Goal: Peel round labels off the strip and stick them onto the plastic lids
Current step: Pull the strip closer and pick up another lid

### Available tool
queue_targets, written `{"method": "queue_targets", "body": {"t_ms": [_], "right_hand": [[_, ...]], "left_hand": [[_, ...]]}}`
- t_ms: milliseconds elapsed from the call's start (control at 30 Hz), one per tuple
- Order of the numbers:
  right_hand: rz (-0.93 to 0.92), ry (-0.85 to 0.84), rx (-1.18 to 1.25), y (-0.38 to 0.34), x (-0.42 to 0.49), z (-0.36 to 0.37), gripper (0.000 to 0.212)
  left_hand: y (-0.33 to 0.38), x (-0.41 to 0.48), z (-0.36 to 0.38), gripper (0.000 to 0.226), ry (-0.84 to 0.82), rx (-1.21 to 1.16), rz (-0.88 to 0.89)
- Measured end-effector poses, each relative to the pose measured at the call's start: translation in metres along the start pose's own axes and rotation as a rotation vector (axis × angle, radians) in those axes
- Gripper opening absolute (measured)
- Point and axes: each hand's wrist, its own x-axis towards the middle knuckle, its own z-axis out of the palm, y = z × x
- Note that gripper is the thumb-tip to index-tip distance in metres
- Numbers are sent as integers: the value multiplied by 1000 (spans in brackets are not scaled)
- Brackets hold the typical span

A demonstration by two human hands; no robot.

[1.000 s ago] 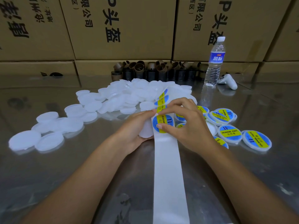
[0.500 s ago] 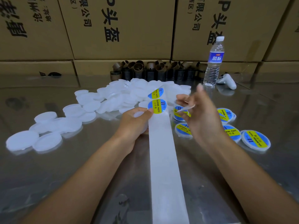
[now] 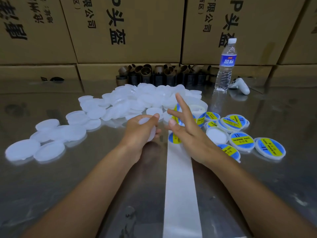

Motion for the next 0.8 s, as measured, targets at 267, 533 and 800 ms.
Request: {"method": "queue_targets", "body": {"t_ms": [267,533,800], "right_hand": [[143,73,85,8,8,-1,61],[159,210,172,2,11,-4,34],[28,381,240,-11,8,-21,31]], "left_hand": [[4,-3,2,26,-235,-423,-238],[-1,-14,15,52,-470,-504,-551],[2,-11,14,57,-351,-470,-528]]}}
